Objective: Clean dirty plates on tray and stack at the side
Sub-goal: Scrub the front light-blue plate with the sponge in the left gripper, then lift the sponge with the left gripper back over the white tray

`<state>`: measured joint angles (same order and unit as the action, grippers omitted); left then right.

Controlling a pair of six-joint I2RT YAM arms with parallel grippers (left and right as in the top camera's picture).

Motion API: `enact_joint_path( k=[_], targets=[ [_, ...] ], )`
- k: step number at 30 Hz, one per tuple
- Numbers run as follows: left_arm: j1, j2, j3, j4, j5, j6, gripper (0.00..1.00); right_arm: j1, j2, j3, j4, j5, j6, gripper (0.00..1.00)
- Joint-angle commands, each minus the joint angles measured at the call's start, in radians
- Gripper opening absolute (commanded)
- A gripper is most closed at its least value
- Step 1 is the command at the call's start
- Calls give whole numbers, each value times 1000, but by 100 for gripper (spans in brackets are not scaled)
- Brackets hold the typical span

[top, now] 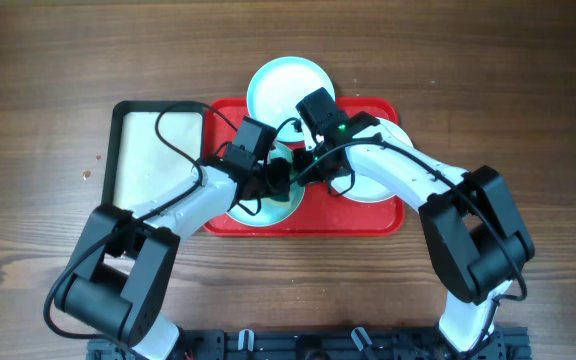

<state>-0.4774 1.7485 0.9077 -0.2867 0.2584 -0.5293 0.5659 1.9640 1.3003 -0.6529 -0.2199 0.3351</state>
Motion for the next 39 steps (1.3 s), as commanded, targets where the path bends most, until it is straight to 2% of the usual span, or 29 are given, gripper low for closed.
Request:
enact_joint_path(
  k=[1,7,10,12,14,16,19,23,25,26,28,31,37,38,39],
  targets=[
    [3,-38,-3,5,117,-5,4,9,9,13,8,-32,-21,4],
    [100,-205,-3,-107,-76,3,4,9,9,13,5,-32,-21,4],
    [169,-305,-3,-187,-156,60,4,9,9,13,4,-16,-21,5],
    [217,-364,-3,-237,-215,80,4,9,9,13,2,-2,-21,13],
    [271,-417,-3,-287,-286,81,4,9,9,13,1,3,-21,29],
    [328,-457,-3,-332,-353,81,4,9,9,13,1,2,-21,40],
    [418,-483,-3,-384,-403,81,4,9,9,13,2,2,-18,44],
    [511,-470,-6,-396,-402,81,4,9,20,13,2,2,-11,43],
    [539,-458,-6,-393,-402,87,4,9,41,13,4,2,9,40],
    [552,-447,-6,-387,-402,126,4,9,56,13,6,1,10,27],
    [561,-438,-6,-380,-403,162,4,9,60,13,6,2,35,16],
    [575,-436,-6,-379,-428,163,4,9,60,13,12,2,36,15],
    [614,-436,-6,-370,-459,164,4,9,60,13,12,2,36,20],
    [619,-436,-6,-369,-458,169,4,9,60,13,13,2,36,19],
    [623,-436,-6,-369,-459,178,4,9,60,13,13,2,36,13]
  ],
)
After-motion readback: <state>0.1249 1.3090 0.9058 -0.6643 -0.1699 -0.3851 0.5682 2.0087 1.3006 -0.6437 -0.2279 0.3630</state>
